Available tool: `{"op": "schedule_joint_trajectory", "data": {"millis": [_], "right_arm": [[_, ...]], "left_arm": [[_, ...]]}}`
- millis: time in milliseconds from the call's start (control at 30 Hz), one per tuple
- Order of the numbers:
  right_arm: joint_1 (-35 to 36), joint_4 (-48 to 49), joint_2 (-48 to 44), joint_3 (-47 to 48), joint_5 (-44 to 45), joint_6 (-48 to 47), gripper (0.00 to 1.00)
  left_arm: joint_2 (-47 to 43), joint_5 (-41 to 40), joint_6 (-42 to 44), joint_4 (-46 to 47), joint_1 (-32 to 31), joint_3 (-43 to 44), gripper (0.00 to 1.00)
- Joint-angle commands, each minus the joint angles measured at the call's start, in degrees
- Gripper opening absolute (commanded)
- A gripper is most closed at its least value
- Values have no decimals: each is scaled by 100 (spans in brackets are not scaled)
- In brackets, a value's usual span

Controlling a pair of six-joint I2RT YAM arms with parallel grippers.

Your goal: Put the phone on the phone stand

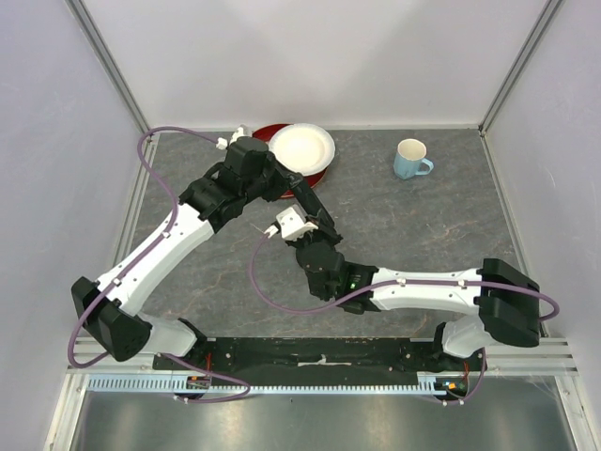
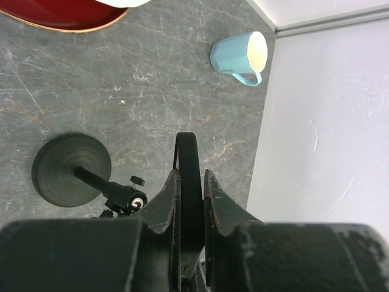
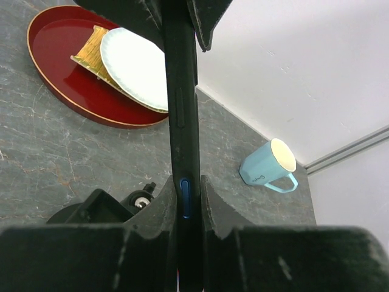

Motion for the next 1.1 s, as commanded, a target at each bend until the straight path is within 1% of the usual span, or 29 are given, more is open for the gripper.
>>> {"op": "schedule_joint_trajectory", "data": {"millis": [0,33,100,133,200,233,333,367,400,467,500,533,567,600,633,667,700,733,767,800,833,867,900,933,1000,1067], "right_arm": [[-45,725,-598,-258,27,238,0],[-10,803,-669,-362,-9,230,0],[-1,892,-844,-477,-53,203,0],[-1,979,-889,-582,-36,186,0],[-1,1155,-994,-706,17,37,0],[-9,1364,-1030,-845,17,-16,0],[-18,1621,-1223,-1048,-35,-35,0],[-44,1647,-1336,-1092,-61,9,0],[-123,1691,-1425,-1145,-105,105,0],[-272,1456,-1757,-1304,-456,692,0],[-525,1298,-1899,-1339,-588,956,0],[-667,1009,-2057,-1470,-1024,1211,0],[-843,858,-2441,-1549,-1255,1823,0],[-1253,709,-2636,-1680,-1588,2107,0],[-1510,377,-2821,-1725,-1896,2458,0],[-1782,217,-3136,-1761,-2699,3019,0],[-2315,102,-3261,-1848,-3064,3346,0],[-2564,-12,-3375,-1884,-3381,3576,0],[-2811,-66,-3525,-1901,-4263,3761,0],[-3239,-127,-3570,-1884,-4707,4059,0],[-3418,-284,-3605,-1788,-5181,4175,0],[-3576,-338,-3675,-1735,-5847,4289,0],[-3795,-400,-3719,-1648,-6202,4447,0],[-3893,-418,-3728,-1603,-6388,4527,0],[-4086,-444,-3807,-1542,-6993,4728,0],[-4271,-383,-3895,-1541,-7398,4887,0]], "left_arm": [[-528,730,-275,814,-38,48,9],[-537,800,-249,927,-47,48,19],[-616,853,-205,1121,-38,-39,33],[-660,1062,-196,1270,-38,-109,45],[-774,1187,-187,1727,-38,-364,57],[-896,1231,-161,1841,-47,-452,68],[-1186,1144,102,2167,-38,-707,80],[-1266,1109,208,2264,-38,-786,82],[-1328,1100,505,2317,-38,-821,84],[-1512,1082,919,2361,-30,-822,86],[-1556,1108,1330,2405,-30,-822,86],[-1635,1178,1543,2457,-30,-839,86],[-1749,1231,1754,2536,-21,-918,87],[-1820,1284,2165,2676,-21,-971,87],[-1881,1388,2360,2721,-21,-1023,88],[-1960,1407,2510,2730,-12,-1093,89],[-1996,1424,2677,2722,5,-1138,92],[-2014,1529,2687,2739,127,-1190,99],[-2023,1687,2661,2774,233,-1295,100],[-2005,1923,2504,2861,365,-1349,100],[-1970,2604,2398,3149,705,-1419,100],[-1909,2994,2267,3396,891,-1550,100],[-1743,3737,2013,3616,1050,-1603,100],[-1654,4041,1880,3992,1286,-1656,100],[-1461,4690,1704,4320,1420,-1700,100],[-1250,4965,1738,4732,1447,-1727,100]]}}
